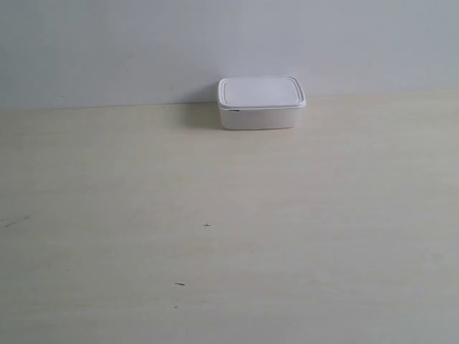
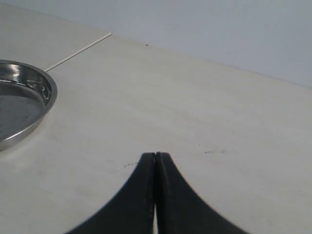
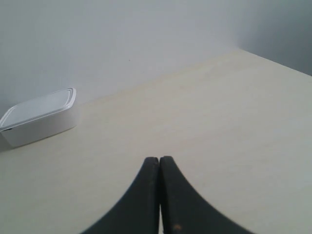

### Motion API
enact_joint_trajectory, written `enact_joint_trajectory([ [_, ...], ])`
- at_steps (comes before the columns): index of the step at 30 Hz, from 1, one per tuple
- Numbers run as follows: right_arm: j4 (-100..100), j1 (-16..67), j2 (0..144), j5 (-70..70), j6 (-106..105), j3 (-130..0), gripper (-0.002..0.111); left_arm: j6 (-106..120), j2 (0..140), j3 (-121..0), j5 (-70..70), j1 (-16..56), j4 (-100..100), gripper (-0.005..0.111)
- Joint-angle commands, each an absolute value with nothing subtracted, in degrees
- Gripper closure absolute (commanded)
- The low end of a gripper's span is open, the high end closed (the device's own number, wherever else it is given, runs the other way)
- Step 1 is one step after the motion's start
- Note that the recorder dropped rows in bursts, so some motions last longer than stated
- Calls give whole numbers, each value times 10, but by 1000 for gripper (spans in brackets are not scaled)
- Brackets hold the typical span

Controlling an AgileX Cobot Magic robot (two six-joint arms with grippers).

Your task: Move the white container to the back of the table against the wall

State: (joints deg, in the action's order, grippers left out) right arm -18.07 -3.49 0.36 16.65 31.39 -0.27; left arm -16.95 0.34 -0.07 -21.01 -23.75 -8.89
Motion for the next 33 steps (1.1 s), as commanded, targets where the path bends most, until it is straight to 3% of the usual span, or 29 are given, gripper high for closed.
enact_joint_trajectory([
  [1, -184, -38, 0, 166, 311, 0, 108, -167, 0, 0, -210, -214, -90, 107],
  [7, -184, -38, 0, 166, 311, 0, 108, -167, 0, 0, -210, -141, -94, 107],
  [33, -184, -38, 0, 166, 311, 0, 108, -167, 0, 0, -209, -147, -94, 107],
])
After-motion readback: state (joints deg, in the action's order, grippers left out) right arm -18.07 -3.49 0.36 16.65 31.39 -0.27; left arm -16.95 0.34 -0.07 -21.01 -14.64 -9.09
